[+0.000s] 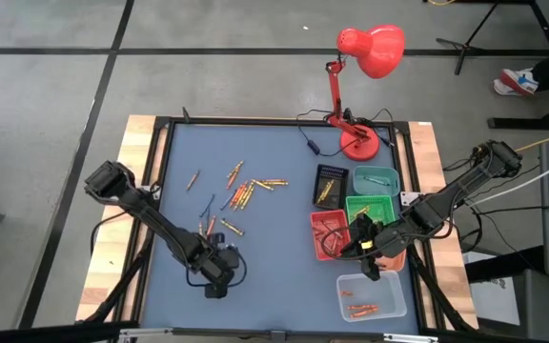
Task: Sort crayons
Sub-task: Put the orange crayon into the transparent bin
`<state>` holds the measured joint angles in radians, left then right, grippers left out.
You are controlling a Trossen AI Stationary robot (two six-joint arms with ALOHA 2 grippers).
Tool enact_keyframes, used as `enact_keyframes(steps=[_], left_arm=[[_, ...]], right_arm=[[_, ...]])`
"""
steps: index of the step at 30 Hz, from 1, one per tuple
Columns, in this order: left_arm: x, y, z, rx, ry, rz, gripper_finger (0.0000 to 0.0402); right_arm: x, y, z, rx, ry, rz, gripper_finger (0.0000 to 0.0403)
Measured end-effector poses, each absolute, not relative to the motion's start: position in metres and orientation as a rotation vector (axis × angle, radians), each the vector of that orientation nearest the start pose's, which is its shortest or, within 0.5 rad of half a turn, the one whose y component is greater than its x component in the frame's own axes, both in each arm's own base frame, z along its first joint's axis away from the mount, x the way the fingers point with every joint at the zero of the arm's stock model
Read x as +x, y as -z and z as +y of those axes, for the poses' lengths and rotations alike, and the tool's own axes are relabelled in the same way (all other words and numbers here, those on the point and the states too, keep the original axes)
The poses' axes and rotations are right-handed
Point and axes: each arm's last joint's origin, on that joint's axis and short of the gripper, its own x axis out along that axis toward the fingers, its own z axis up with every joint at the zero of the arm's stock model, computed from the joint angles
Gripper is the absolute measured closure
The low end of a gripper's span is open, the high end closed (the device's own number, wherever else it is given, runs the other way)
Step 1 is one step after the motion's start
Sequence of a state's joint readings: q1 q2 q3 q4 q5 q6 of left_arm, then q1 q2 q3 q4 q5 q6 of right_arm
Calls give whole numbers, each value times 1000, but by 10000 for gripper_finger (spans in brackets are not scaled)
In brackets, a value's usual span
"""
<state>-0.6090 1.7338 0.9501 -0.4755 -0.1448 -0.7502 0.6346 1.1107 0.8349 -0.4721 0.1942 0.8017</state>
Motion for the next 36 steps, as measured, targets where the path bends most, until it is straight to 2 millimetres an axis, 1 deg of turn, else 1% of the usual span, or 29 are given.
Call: enact_keyframes(steps=[5,12,19,23,29,36], left_arm=[[256,-135,-174,-178,-73,1250,325],[257,-135,-173,-173,-81,1245,335],[258,-135,-173,-176,-82,1238,373],[260,-135,-173,-187,-75,1214,394],[272,-137,-168,-237,-83,1138,395],[298,-146,-156,-362,-68,969,394]], right_arm=[[185,-266,129,454,-117,803,347],[185,-266,129,454,-118,803,347],[186,-264,130,447,-103,801,347],[192,-257,133,411,-58,799,347],[208,-241,143,311,-73,799,347],[229,-225,159,225,-140,741,347]])
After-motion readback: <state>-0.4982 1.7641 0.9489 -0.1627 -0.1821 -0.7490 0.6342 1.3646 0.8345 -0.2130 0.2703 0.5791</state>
